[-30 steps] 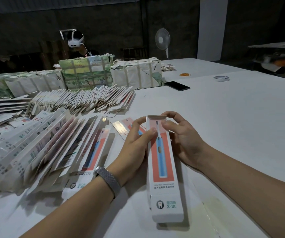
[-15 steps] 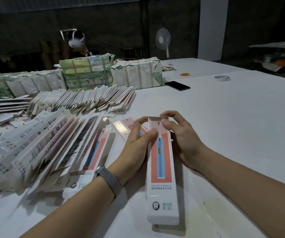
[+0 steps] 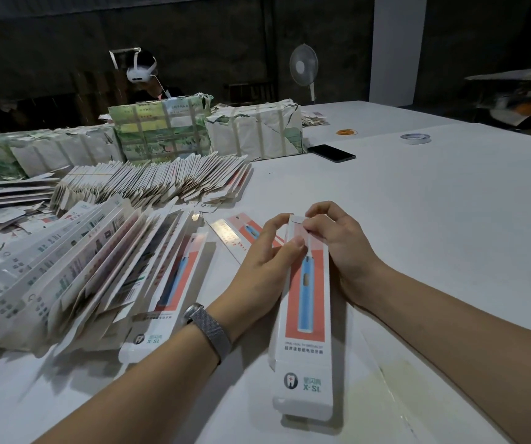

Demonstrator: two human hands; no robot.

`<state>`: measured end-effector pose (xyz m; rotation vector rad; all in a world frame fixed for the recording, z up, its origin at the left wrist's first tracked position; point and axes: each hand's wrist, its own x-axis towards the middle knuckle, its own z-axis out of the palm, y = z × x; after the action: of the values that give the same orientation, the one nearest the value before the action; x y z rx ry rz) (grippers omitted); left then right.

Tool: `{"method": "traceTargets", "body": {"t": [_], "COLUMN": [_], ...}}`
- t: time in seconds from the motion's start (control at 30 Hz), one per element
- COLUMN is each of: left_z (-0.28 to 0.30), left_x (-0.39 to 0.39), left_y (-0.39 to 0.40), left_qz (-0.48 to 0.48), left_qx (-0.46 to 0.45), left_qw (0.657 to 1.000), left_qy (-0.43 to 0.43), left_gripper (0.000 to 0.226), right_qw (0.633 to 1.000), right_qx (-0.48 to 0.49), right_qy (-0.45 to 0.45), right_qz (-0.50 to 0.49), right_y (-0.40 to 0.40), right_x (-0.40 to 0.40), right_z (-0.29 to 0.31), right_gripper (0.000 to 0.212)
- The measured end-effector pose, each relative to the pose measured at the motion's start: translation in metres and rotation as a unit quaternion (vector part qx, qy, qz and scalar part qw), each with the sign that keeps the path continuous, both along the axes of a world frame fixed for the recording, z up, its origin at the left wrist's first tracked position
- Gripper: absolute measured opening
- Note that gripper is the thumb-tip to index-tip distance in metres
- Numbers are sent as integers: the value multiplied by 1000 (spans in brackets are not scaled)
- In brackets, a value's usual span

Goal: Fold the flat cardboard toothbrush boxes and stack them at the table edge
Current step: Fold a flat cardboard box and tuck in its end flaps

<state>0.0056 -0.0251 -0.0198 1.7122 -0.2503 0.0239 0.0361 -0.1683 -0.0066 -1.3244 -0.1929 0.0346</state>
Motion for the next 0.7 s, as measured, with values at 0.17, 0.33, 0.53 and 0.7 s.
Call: {"method": "traceTargets", "body": {"t": [0.17, 0.33, 0.53, 0.7], "left_z": [1, 1, 0, -1], "left_x": [-1, -2, -1, -2], "left_y": [0, 0, -1, -1], "left_qz": [-5, -9, -10, -12], "left_qx": [10, 27, 34, 35], "left_qw": [1000, 1000, 999, 999], "left_qy": [4, -3, -13, -23], "left_gripper": [23, 21, 20, 21], "right_qw": [1000, 1000, 1000, 999], "right_qx": [-27, -11, -21, -42], "right_qy": [-1, 12, 0, -18], "right_qz": [-4, -5, 13, 15], "right_y": [0, 0, -1, -2], "right_x": [-1, 0, -2, -2], "right_z": [2, 4, 4, 2], "right_gripper": [17, 20, 18, 25]}}
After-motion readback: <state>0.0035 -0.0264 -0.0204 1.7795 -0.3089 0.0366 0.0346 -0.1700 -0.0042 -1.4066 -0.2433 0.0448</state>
